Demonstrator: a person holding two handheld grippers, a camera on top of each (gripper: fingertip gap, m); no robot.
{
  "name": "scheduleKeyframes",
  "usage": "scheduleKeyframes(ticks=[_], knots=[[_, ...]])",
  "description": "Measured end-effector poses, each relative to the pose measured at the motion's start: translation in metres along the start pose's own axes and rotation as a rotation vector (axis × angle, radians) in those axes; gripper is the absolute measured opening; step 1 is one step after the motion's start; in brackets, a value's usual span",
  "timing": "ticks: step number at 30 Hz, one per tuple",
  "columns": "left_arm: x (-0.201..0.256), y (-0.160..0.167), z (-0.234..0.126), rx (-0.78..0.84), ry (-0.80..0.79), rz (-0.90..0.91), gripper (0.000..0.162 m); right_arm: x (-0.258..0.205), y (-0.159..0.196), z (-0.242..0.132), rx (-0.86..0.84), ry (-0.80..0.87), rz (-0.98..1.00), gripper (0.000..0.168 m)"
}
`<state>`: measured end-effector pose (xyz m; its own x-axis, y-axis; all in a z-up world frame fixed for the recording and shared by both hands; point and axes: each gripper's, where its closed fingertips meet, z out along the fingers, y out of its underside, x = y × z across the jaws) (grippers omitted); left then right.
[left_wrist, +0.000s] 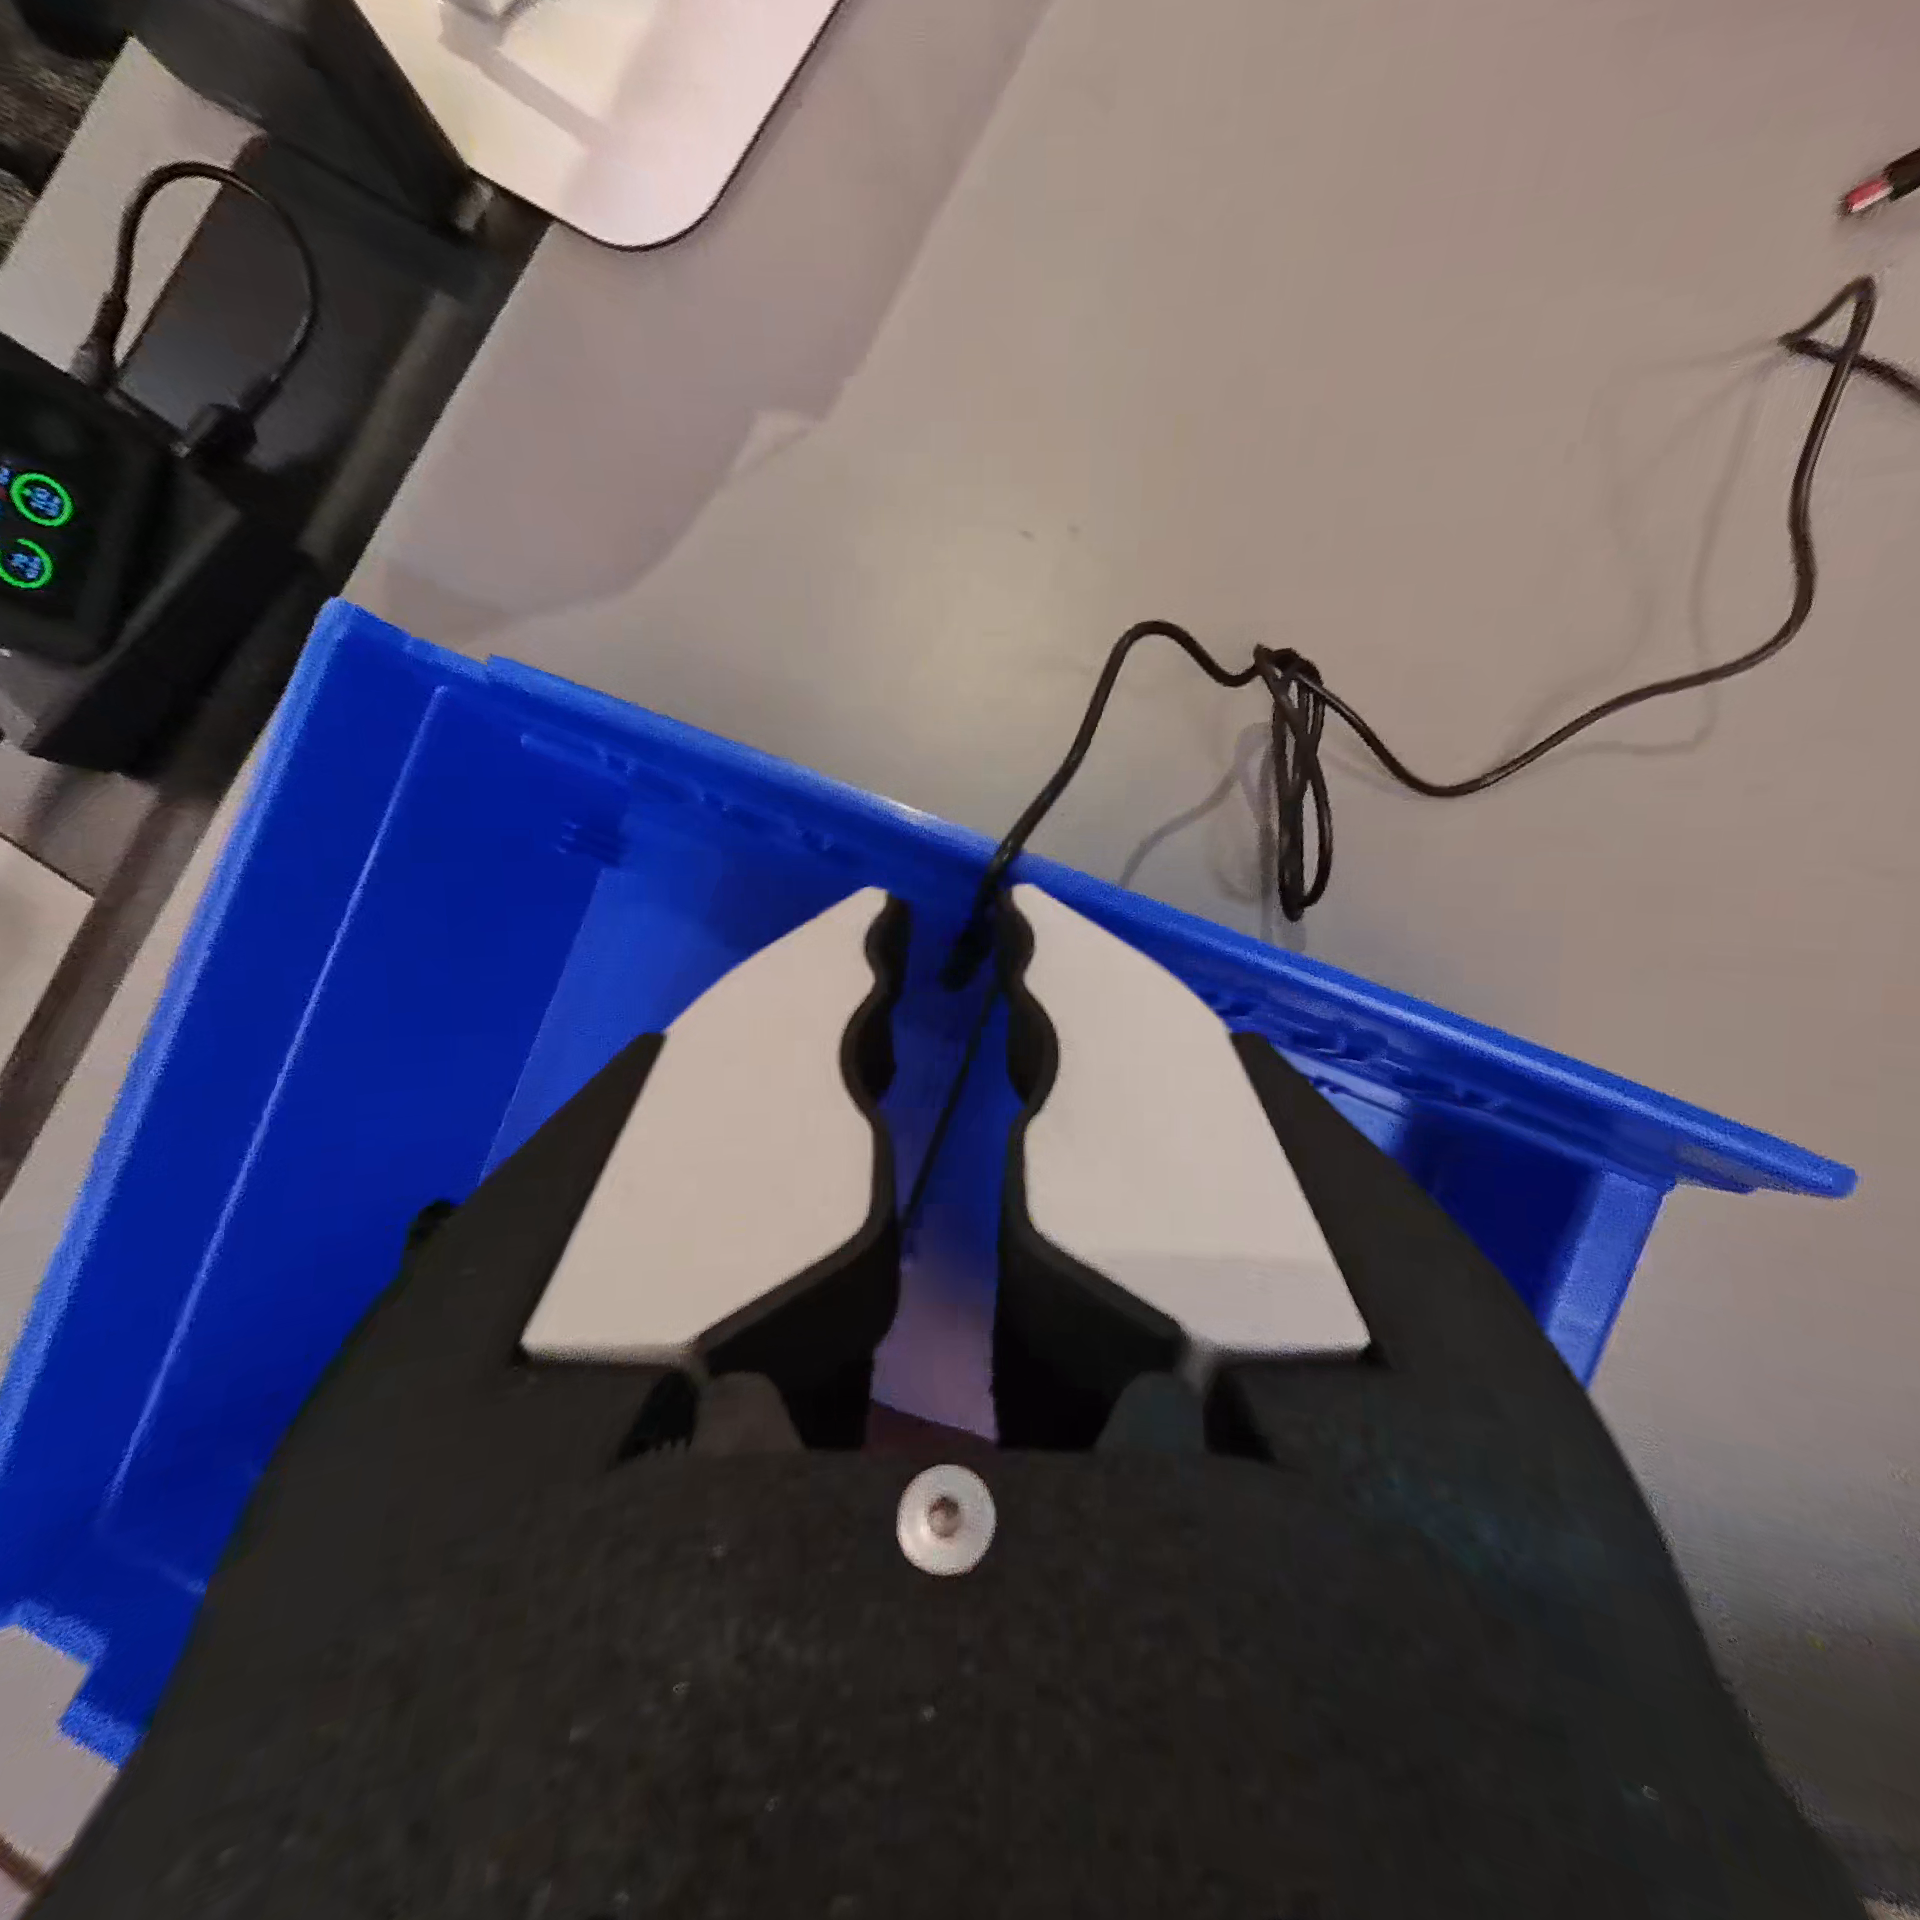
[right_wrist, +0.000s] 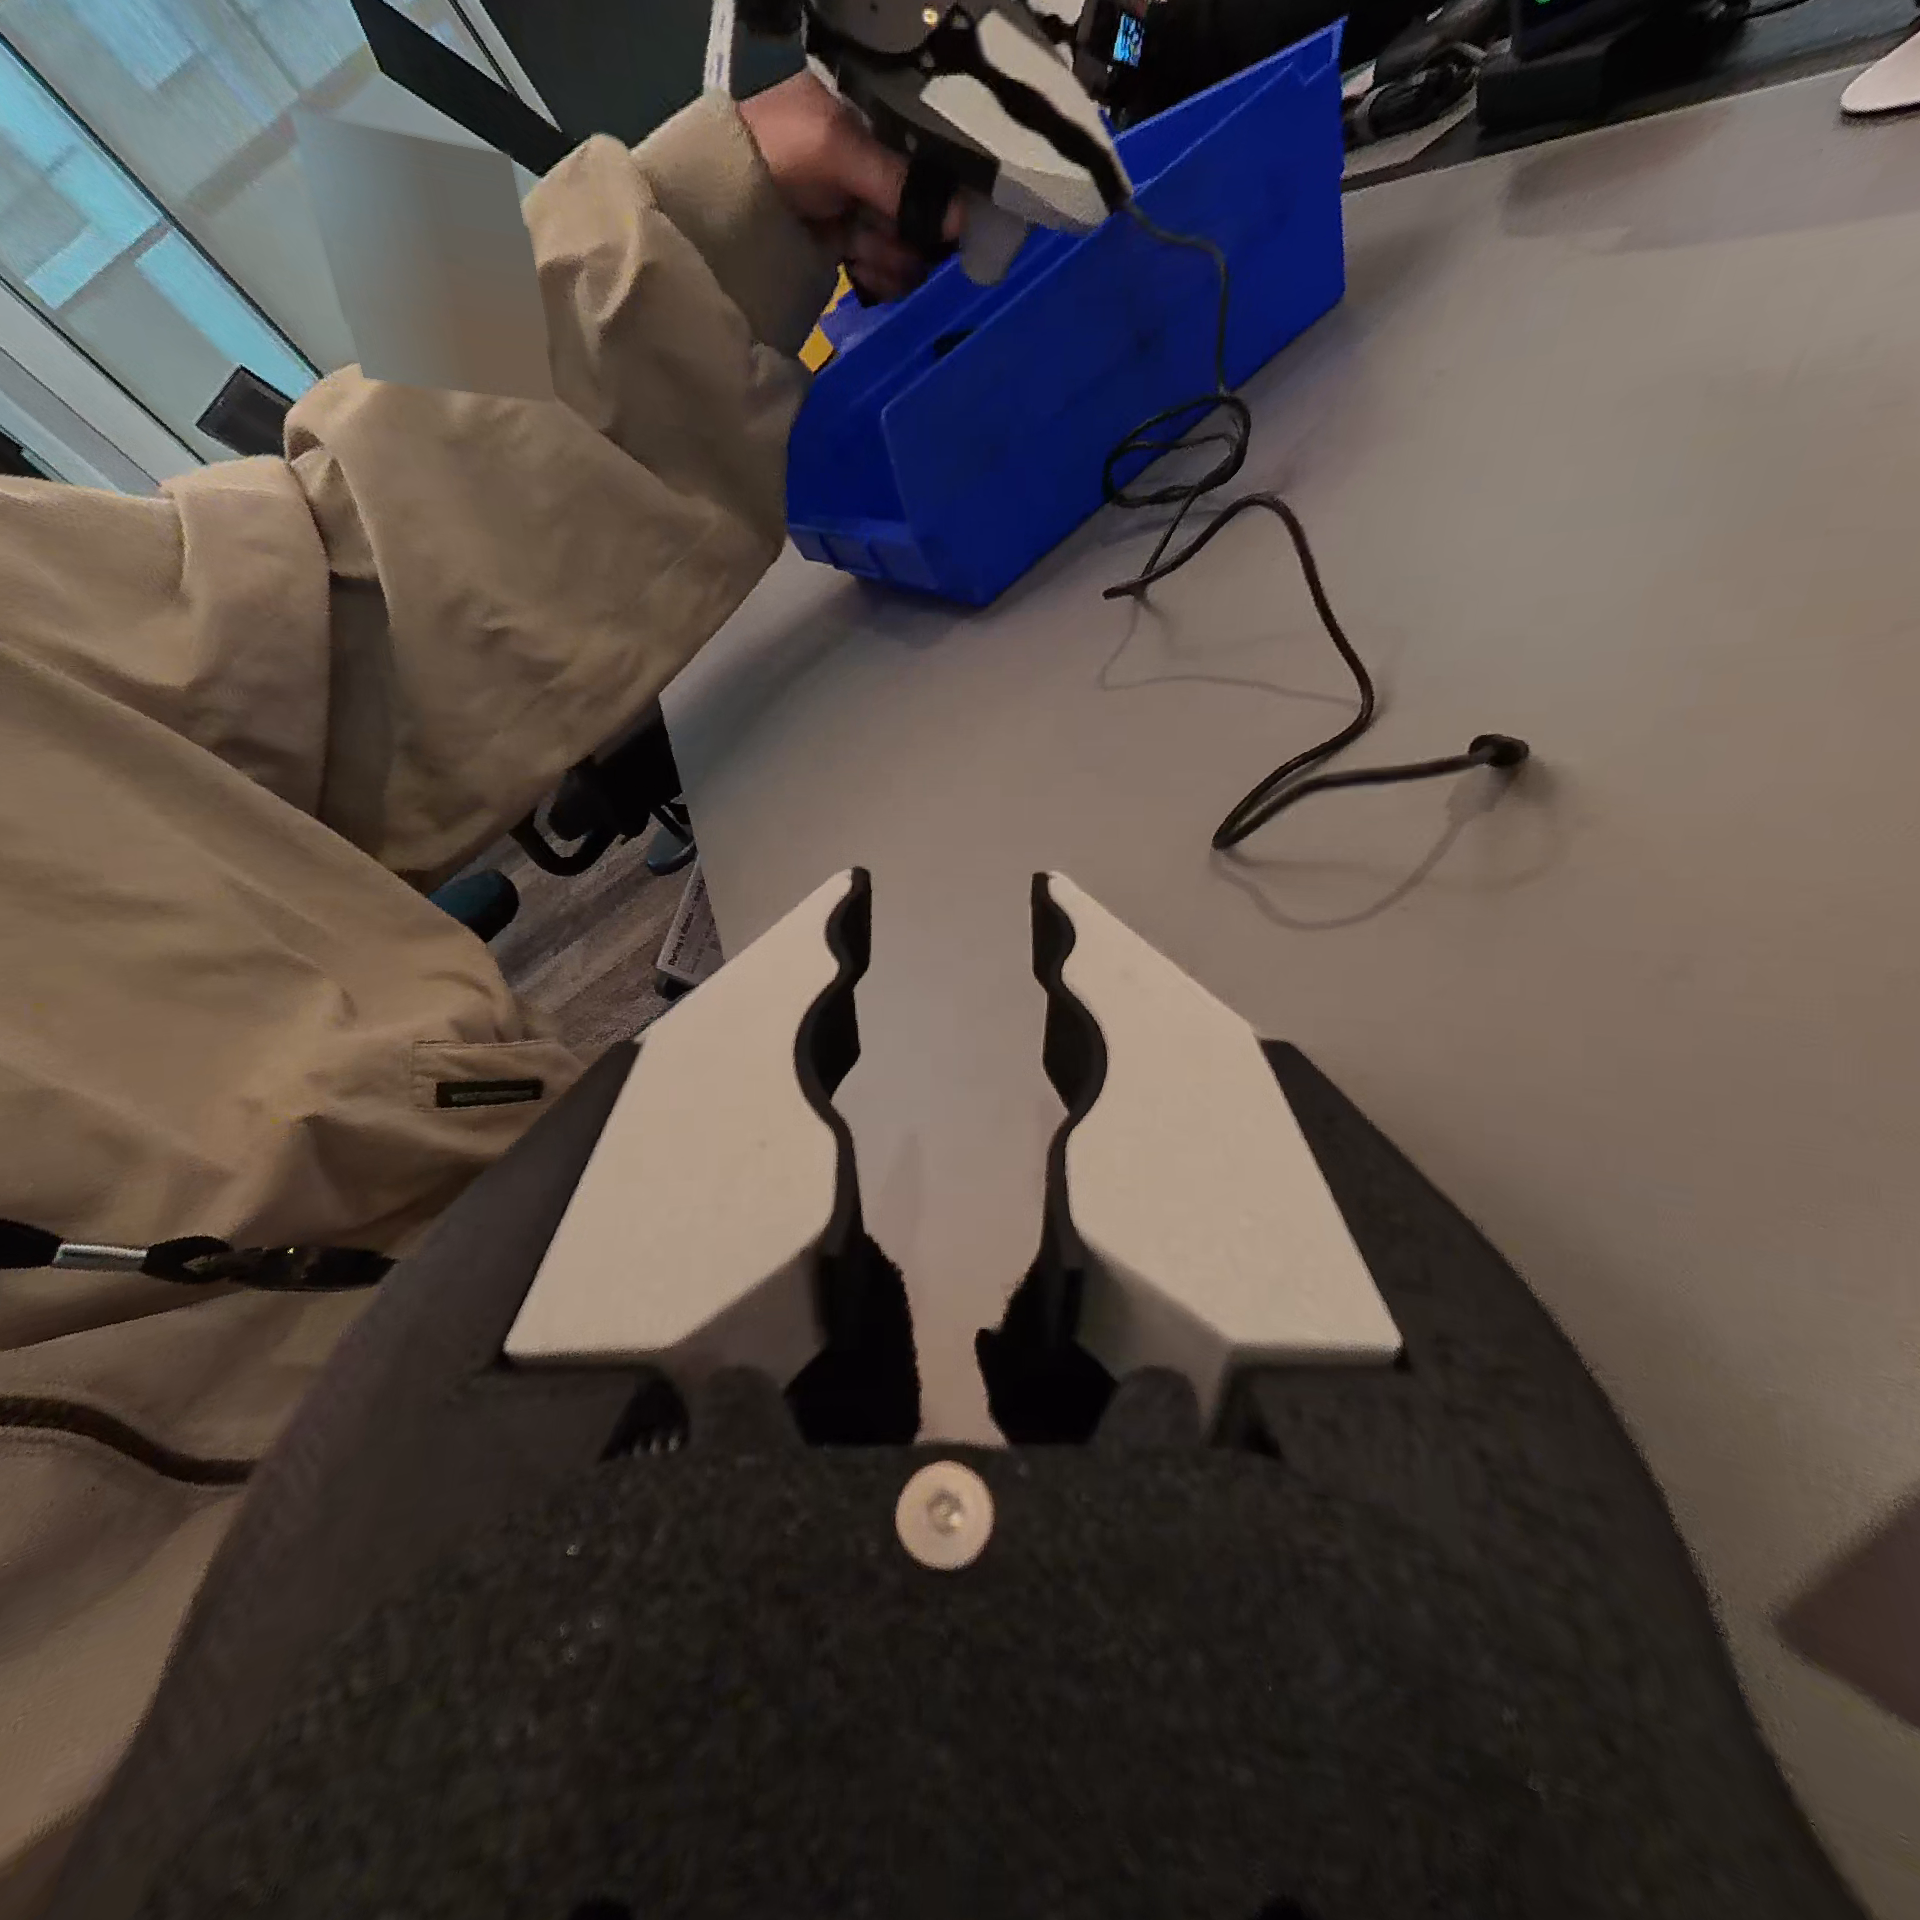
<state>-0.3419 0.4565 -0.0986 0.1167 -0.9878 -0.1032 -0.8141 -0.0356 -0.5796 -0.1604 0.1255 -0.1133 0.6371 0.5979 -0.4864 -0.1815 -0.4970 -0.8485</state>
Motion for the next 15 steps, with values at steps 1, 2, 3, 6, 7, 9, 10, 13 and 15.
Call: scheduleKeyframes(ticks=[1, 2, 3, 6, 7, 9, 10, 13, 15], knots=[[0.0, 0.0, 0.001, -0.003, 0.008, 0.002, 0.016, 0.0, 0.001, 0.001, -0.007, 0.0, 0.0, 0.03], [0.001, 0.001, 0.001, 0.002, 0.018, 0.003, 0.014, 0.0, 0.003, 0.001, -0.012, 0.004, -0.004, 0.03], [0.0, 0.002, 0.001, -0.006, 0.017, 0.006, 0.014, 0.001, 0.004, 0.001, -0.017, 0.009, -0.009, 0.03], [-0.007, 0.007, -0.004, -0.03, -0.024, 0.014, 0.023, 0.003, 0.006, 0.0, -0.021, 0.02, -0.007, 0.03], [-0.006, 0.005, -0.003, -0.016, -0.014, 0.01, 0.023, 0.003, 0.005, -0.001, -0.019, 0.02, -0.002, 0.03], [-0.002, 0.008, 0.002, -0.039, 0.022, 0.016, 0.026, 0.003, 0.004, -0.002, -0.01, 0.014, 0.006, 0.03], [-0.002, 0.01, 0.006, -0.064, 0.019, 0.028, 0.027, 0.003, 0.003, -0.001, -0.008, 0.007, 0.012, 0.03], [0.0, 0.005, 0.011, -0.031, 0.029, 0.059, 0.007, 0.002, 0.003, 0.0, -0.01, -0.006, 0.026, 0.03], [-0.002, -0.001, 0.008, 0.02, 0.019, 0.068, 0.003, 0.002, 0.004, 0.0, -0.014, -0.006, 0.023, 0.029]])
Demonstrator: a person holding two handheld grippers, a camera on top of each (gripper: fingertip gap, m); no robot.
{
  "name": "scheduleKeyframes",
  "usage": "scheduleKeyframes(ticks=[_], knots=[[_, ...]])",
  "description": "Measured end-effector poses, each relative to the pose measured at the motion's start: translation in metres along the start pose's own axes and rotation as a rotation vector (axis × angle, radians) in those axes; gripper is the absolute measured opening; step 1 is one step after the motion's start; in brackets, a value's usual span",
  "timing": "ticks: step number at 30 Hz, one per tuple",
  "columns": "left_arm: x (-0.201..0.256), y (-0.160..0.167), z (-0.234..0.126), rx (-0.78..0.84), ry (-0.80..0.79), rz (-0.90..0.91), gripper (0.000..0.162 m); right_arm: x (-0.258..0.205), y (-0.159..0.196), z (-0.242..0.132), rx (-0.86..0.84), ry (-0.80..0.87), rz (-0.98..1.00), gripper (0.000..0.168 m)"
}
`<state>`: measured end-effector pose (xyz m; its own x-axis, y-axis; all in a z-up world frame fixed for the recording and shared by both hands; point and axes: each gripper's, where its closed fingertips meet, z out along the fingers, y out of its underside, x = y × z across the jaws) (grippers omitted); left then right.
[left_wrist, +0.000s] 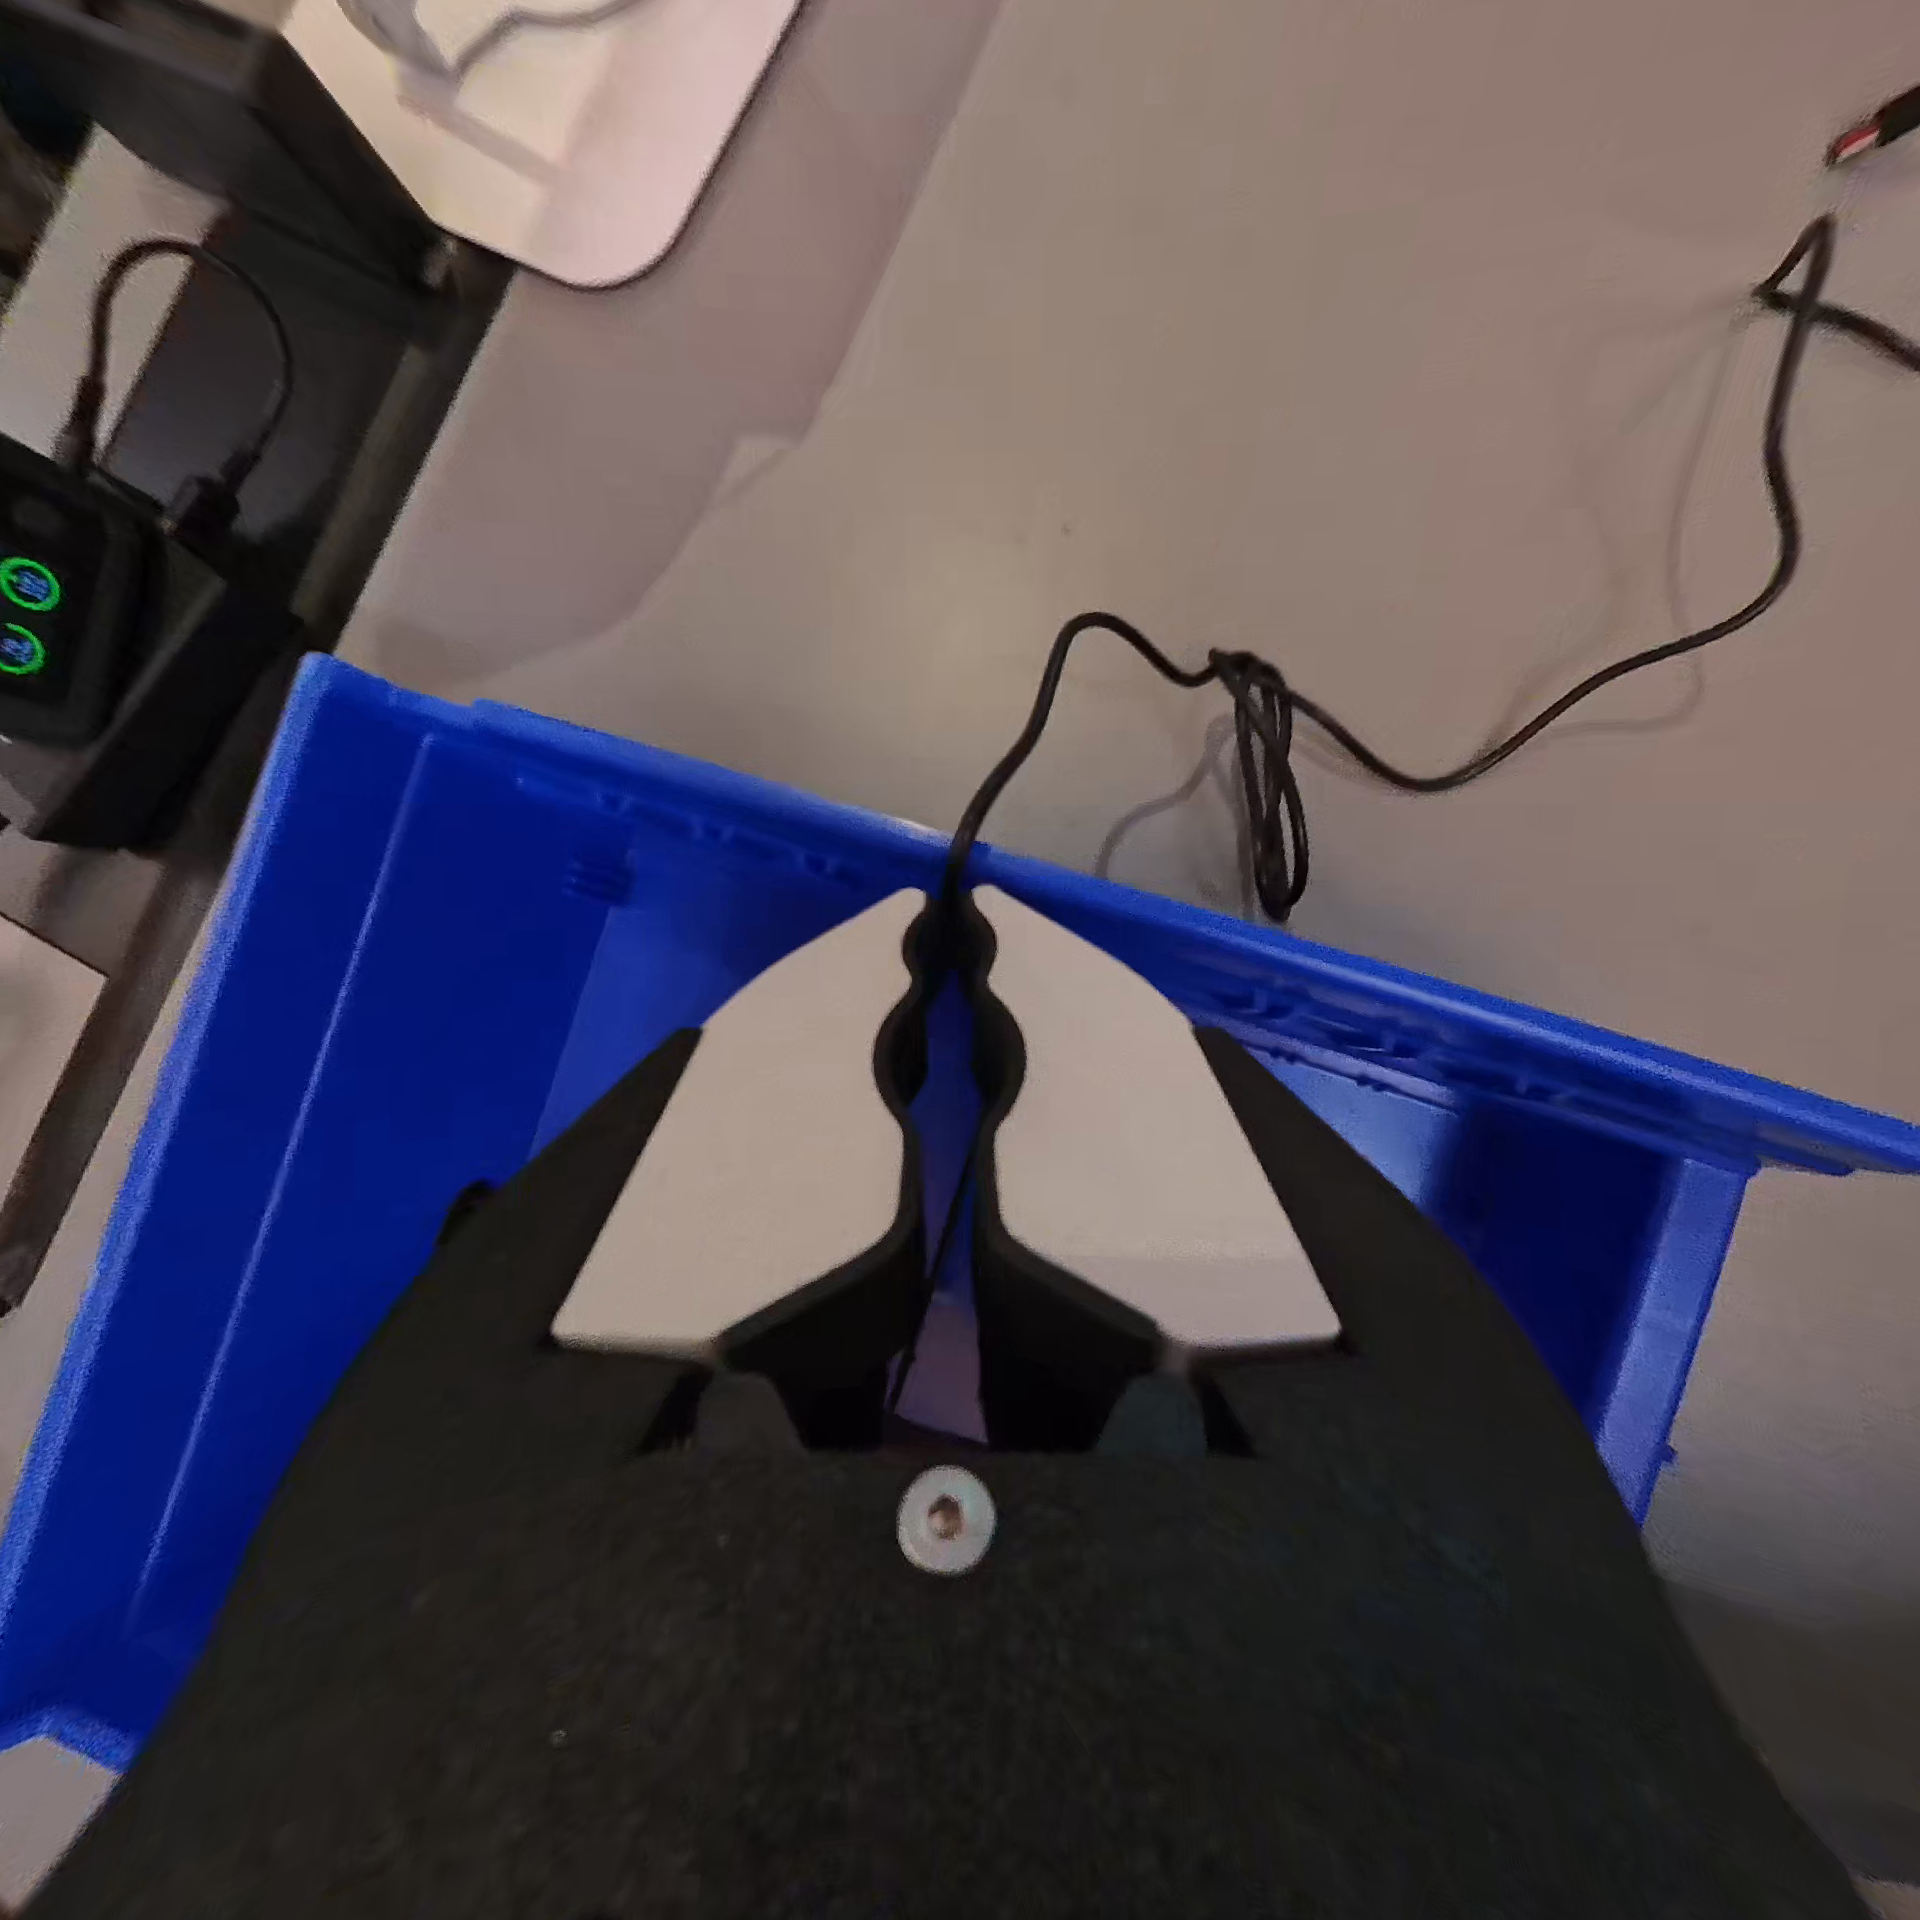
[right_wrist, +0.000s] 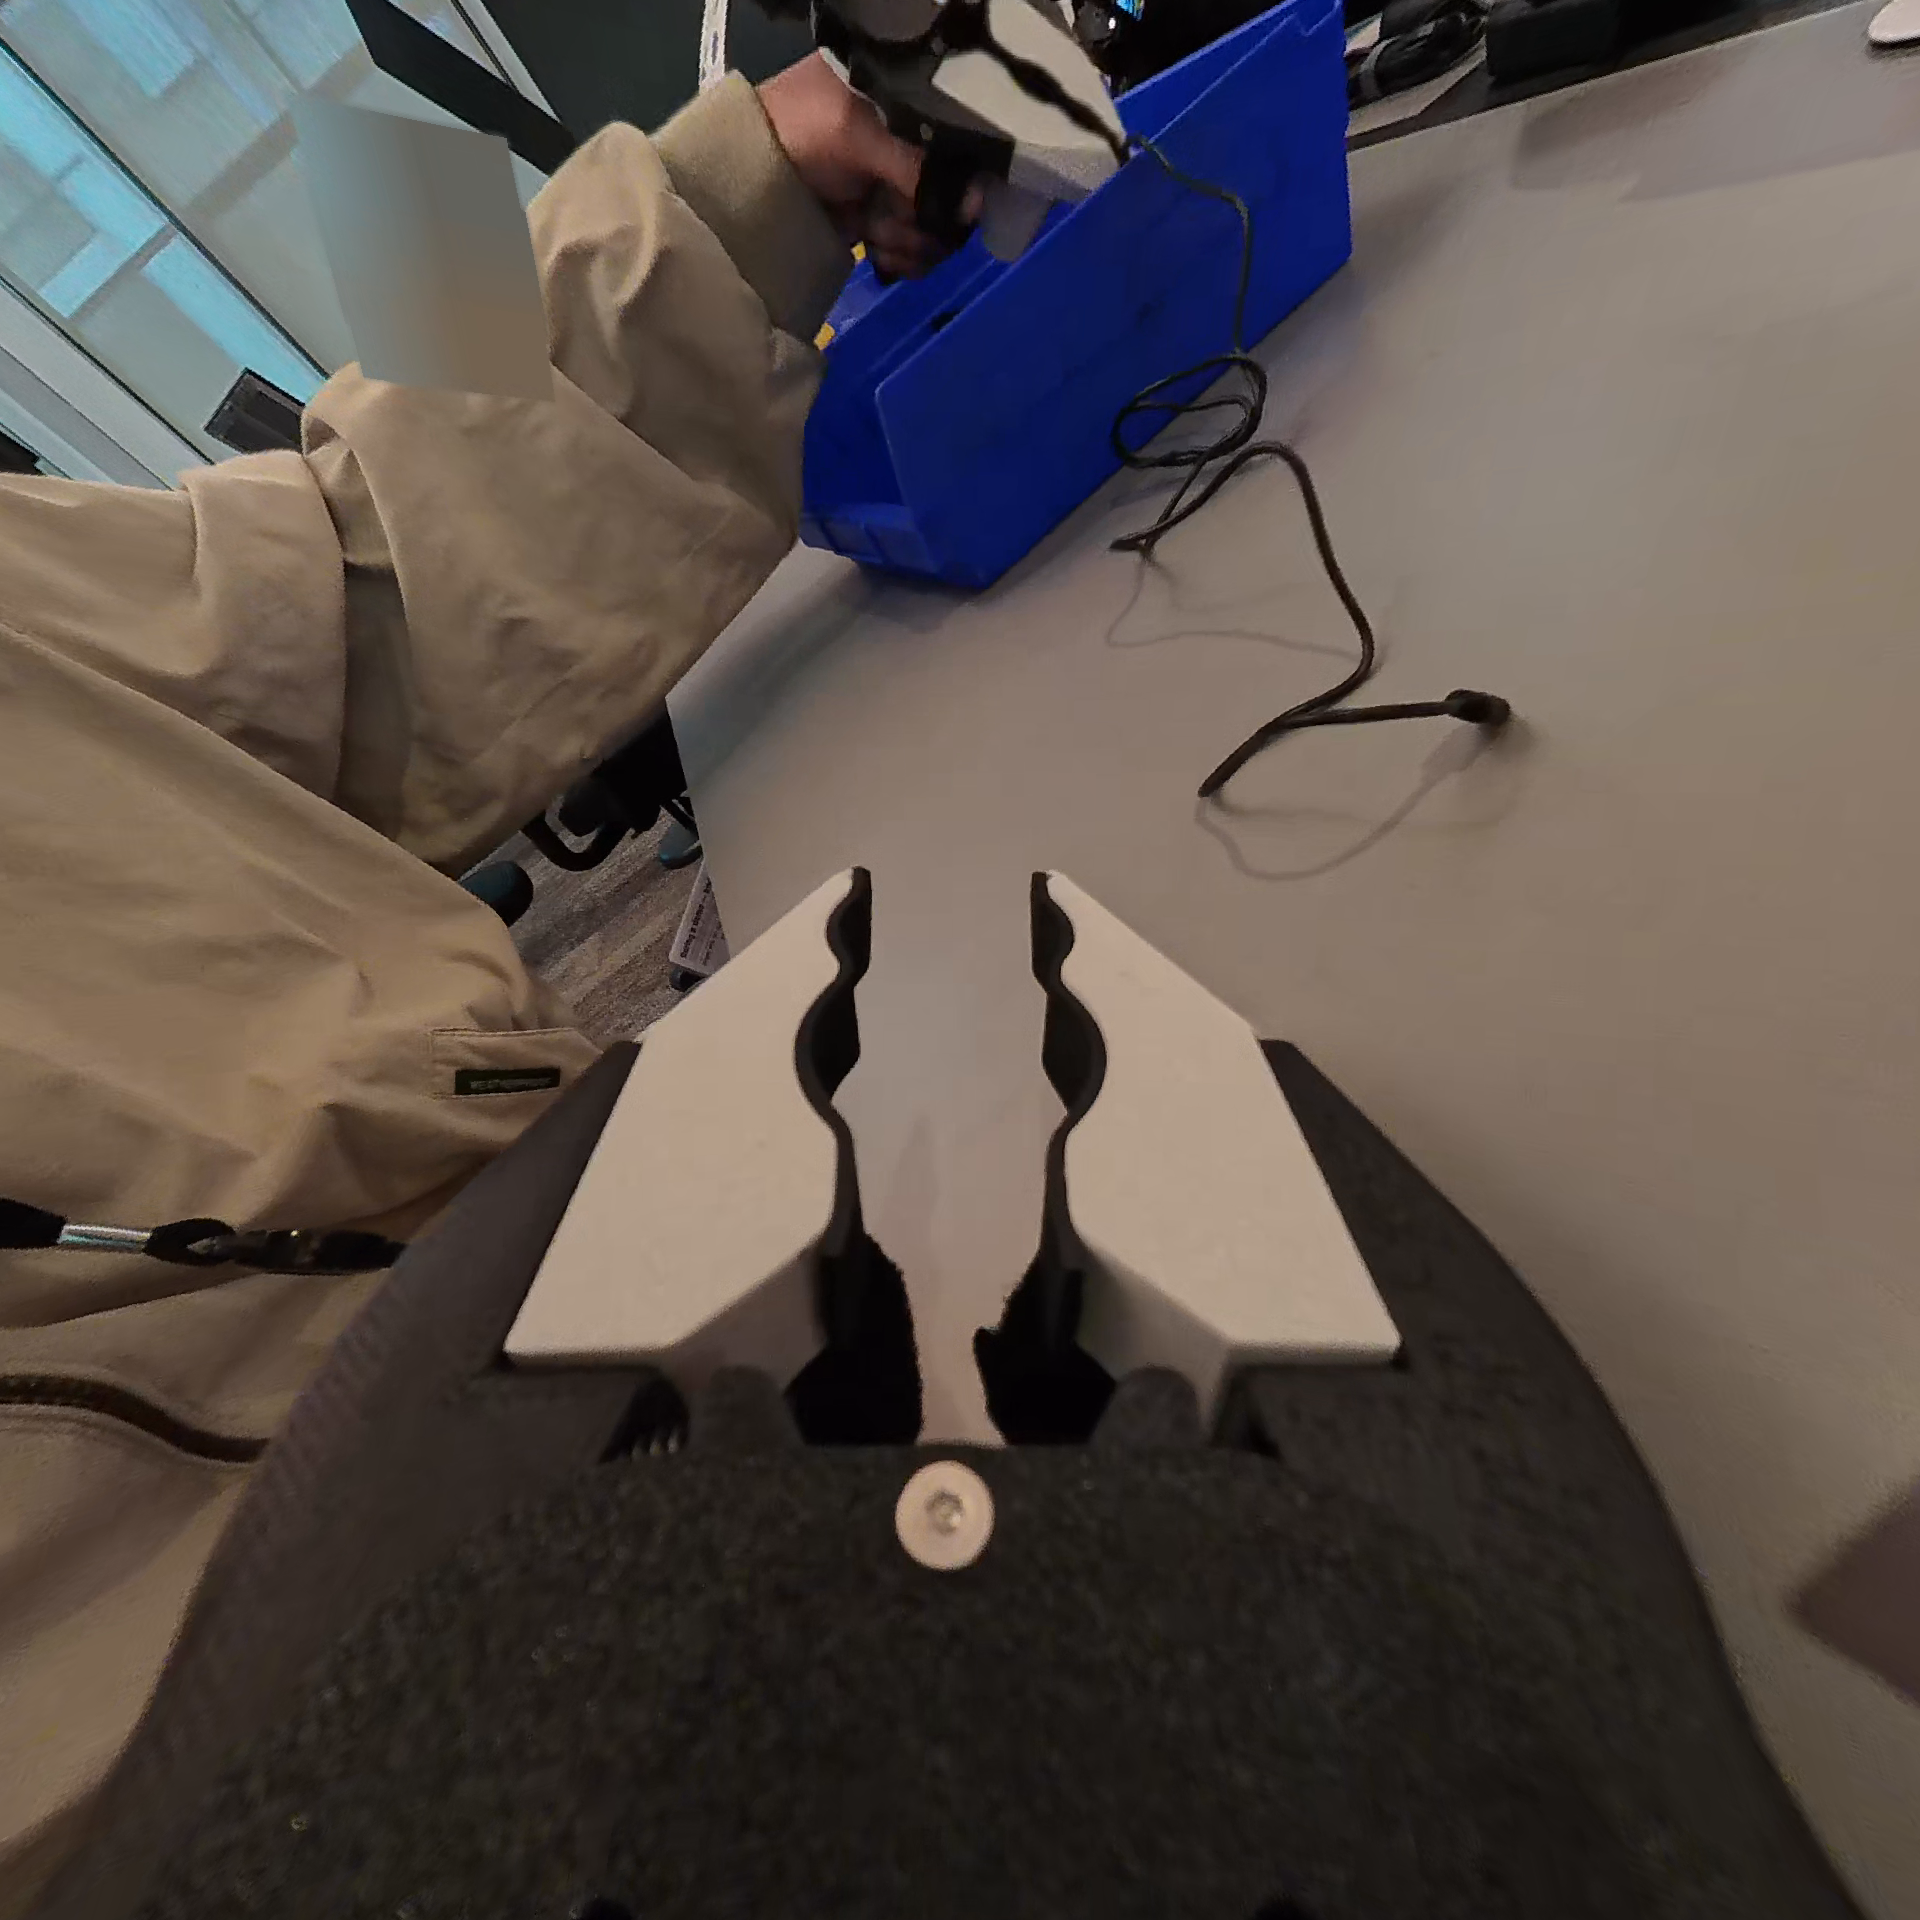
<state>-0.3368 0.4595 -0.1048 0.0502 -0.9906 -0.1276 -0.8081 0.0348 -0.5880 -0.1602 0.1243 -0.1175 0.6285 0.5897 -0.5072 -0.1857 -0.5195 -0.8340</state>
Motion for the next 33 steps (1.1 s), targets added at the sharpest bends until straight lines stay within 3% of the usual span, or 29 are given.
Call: scheduleKeyframes(ticks=[4, 8, 11, 14, 18, 22, 25, 28, 33], knots=[[-0.008, -0.016, -0.021, 0.116, -0.055, -0.023, 0.002, -0.001, 0.0, 0.0, 0.001, -0.005, 0.002, 0.029], [-0.002, -0.057, -0.067, 0.305, -0.101, -0.041, 0.002, -0.002, 0.0, 0.0, 0.004, -0.012, 0.008, 0.028], [0.021, -0.093, -0.096, 0.374, -0.122, -0.024, 0.002, -0.003, 0.0, 0.001, 0.004, -0.013, 0.002, 0.028], [0.062, -0.12, -0.104, 0.331, -0.132, 0.08, 0.001, -0.003, 0.001, 0.002, -0.003, -0.009, 0.001, 0.027], [0.12, -0.131, -0.062, 0.152, -0.104, 0.185, 0.001, -0.003, 0.001, 0.003, -0.007, -0.006, -0.001, 0.026], [0.162, -0.111, 0.016, -0.045, -0.045, 0.217, 0.001, -0.004, 0.001, 0.003, -0.007, -0.007, -0.001, 0.026], [0.18, -0.102, 0.058, -0.107, 0.004, 0.189, 0.001, -0.004, 0.002, 0.001, -0.008, -0.005, 0.0, 0.026], [0.172, -0.105, 0.077, -0.123, -0.044, 0.134, 0.001, -0.003, 0.003, -0.001, -0.007, -0.002, 0.006, 0.026], [0.209, -0.123, 0.085, -0.021, 0.141, 0.056, 0.001, -0.001, 0.003, -0.004, -0.001, -0.003, 0.025, 0.025]])
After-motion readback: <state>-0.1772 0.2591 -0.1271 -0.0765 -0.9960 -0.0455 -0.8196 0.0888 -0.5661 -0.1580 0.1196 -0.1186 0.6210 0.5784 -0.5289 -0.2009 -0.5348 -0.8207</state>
